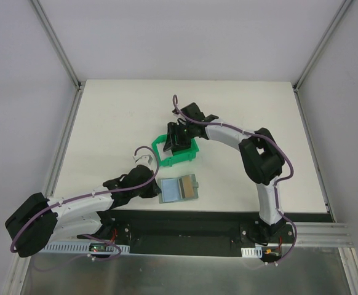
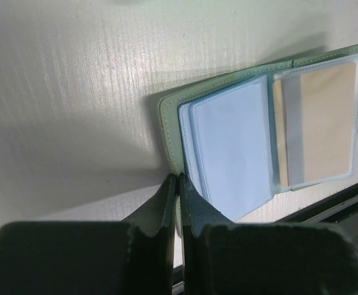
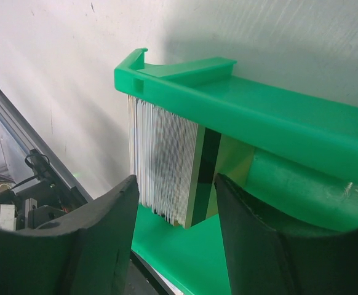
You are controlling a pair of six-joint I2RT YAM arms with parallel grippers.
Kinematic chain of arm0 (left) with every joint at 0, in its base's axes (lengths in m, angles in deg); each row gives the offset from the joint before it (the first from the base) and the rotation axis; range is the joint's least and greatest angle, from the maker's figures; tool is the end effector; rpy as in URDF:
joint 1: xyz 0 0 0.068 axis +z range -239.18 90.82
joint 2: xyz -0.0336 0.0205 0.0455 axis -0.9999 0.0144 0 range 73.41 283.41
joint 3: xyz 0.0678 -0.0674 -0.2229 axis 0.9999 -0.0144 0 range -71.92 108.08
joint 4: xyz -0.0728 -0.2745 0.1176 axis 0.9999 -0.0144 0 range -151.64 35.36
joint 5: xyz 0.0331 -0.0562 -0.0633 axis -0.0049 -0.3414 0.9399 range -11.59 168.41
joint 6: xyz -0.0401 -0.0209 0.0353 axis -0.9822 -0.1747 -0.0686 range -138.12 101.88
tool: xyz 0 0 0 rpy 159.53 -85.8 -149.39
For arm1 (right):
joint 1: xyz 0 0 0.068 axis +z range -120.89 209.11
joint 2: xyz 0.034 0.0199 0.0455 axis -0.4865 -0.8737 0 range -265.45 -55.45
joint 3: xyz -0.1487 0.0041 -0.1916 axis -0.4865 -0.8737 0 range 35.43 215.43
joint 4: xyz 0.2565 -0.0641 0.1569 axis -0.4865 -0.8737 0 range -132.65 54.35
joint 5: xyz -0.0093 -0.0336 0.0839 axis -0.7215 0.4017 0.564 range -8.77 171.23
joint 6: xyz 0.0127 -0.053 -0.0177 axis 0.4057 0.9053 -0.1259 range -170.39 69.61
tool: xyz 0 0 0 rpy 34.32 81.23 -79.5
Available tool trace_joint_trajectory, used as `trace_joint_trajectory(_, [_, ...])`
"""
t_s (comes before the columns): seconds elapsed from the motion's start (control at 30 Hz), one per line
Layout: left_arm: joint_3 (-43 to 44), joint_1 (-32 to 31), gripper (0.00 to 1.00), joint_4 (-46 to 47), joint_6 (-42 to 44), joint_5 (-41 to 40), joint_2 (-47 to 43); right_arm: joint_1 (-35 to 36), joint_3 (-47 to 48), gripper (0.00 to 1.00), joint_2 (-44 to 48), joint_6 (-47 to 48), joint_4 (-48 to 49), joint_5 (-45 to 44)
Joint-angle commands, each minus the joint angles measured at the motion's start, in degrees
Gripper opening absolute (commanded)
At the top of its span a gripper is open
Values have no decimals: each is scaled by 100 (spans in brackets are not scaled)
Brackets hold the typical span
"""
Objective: Put the credit cards into the card holder
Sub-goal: Move the storage box to the center of the board.
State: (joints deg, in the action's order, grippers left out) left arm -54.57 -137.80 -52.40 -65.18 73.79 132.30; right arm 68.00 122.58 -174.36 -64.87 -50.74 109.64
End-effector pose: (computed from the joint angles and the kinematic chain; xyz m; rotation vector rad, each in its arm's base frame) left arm 0.1664 -0.1838 0.0904 -0.0130 2.3806 -0.7715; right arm 0.3682 0.3219 0.1337 -0.7724 2.3893 1.0090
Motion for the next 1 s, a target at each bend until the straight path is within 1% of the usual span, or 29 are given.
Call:
trace_joint_trajectory(0.0, [138, 81, 0, -127, 93, -39, 26, 4, 126, 53, 87, -46, 68, 175])
trace_joint_trajectory(0.2, [138, 81, 0, -127, 93, -47, 8, 4, 126, 42, 246, -72, 103, 165])
trace_joint_trajectory(0.43, [138, 81, 0, -127, 101, -39, 26, 4, 100, 37, 351, -90, 129, 157])
trace_joint_trajectory(0.7, [129, 90, 0, -119, 93, -39, 26, 4, 74, 28, 413, -73, 129, 130])
trace_joint_trajectory(0.97, [138, 81, 0, -119, 93, -30, 43, -5, 30, 23, 527, -64, 129, 52])
